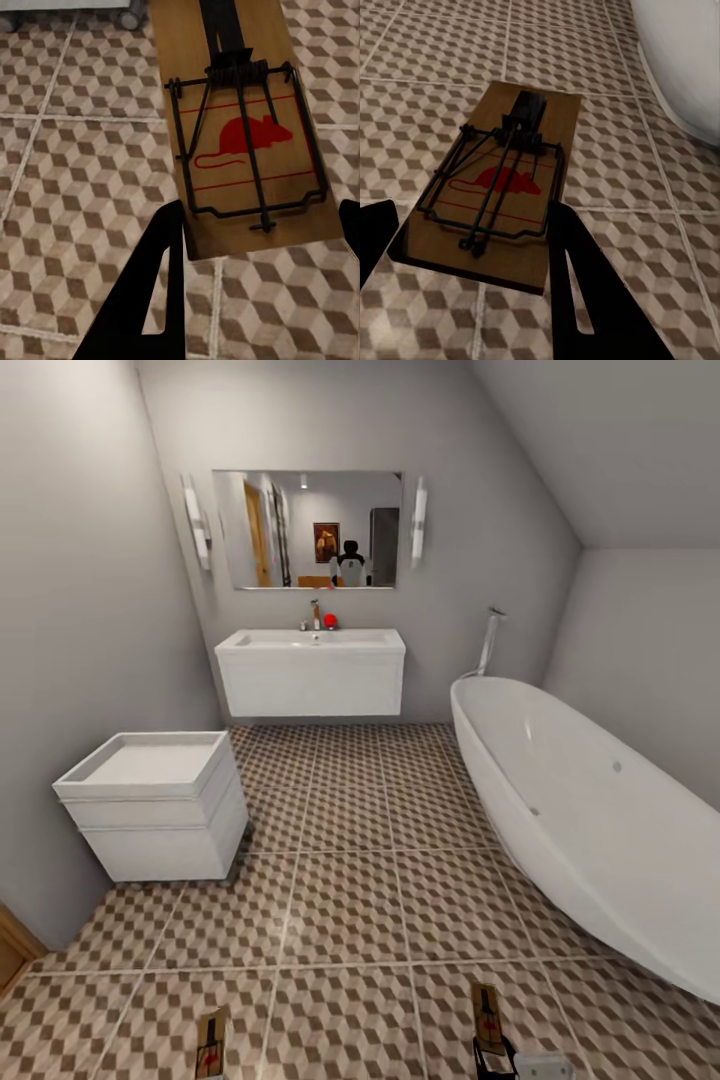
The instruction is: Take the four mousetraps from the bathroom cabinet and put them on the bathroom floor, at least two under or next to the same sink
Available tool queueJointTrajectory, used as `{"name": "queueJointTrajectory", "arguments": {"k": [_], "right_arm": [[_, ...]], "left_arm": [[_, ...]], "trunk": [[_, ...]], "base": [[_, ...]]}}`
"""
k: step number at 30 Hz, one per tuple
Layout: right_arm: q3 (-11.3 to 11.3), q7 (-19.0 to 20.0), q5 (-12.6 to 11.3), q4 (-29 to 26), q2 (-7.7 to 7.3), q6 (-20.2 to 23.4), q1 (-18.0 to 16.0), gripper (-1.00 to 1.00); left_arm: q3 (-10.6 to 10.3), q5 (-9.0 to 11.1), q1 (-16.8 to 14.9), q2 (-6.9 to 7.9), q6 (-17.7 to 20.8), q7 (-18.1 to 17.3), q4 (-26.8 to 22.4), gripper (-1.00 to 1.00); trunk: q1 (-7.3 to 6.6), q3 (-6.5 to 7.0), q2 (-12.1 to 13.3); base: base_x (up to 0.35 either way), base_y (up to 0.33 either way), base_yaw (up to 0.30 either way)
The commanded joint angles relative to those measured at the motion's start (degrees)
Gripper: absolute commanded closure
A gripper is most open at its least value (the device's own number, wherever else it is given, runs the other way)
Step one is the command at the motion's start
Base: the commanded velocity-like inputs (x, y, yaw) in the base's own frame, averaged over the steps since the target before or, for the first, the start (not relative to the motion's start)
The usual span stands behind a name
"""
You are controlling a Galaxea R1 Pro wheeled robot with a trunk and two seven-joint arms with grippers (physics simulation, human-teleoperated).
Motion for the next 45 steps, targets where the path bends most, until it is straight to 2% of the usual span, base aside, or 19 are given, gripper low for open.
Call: {"name": "queueJointTrajectory", "arguments": {"k": [1,27,36,42,45], "right_arm": [[0.4,-0.6,0.1,0.0,-0.04,-0.1,0.0,1.0],[0.4,-0.5,0.1,0.2,-0.19,0.2,0.0,1.0],[0.4,-0.5,0.0,4.8,0.01,0.3,0.0,1.0],[0.4,-0.3,0.0,12.5,0.11,0.4,0.0,1.0],[0.4,-0.2,0.0,14.4,0.11,0.4,0.0,1.0]], "left_arm": [[-0.3,-0.6,0.0,-0.05,-0.1,0.7,0.1,1.0],[-0.3,-0.6,0.0,0.01,-0.1,0.7,0.1,1.0],[-0.3,-0.6,0.0,0.03,-0.2,0.7,0.1,1.0],[-0.3,-0.6,0.0,0.03,-0.2,0.7,0.1,1.0],[-0.3,-0.6,0.0,0.03,-0.2,0.7,0.1,1.0]], "trunk": [[0.03,-0.05,0.0],[0.03,-0.05,0.0],[0.03,-0.05,0.0],[0.03,-0.05,0.0],[0.03,-0.05,0.0]], "base": [[0.322,0.0,0.0],[0.322,0.0,0.0],[0.322,0.0,0.0],[0.322,0.0,0.0],[0.322,0.0,0.0]]}}
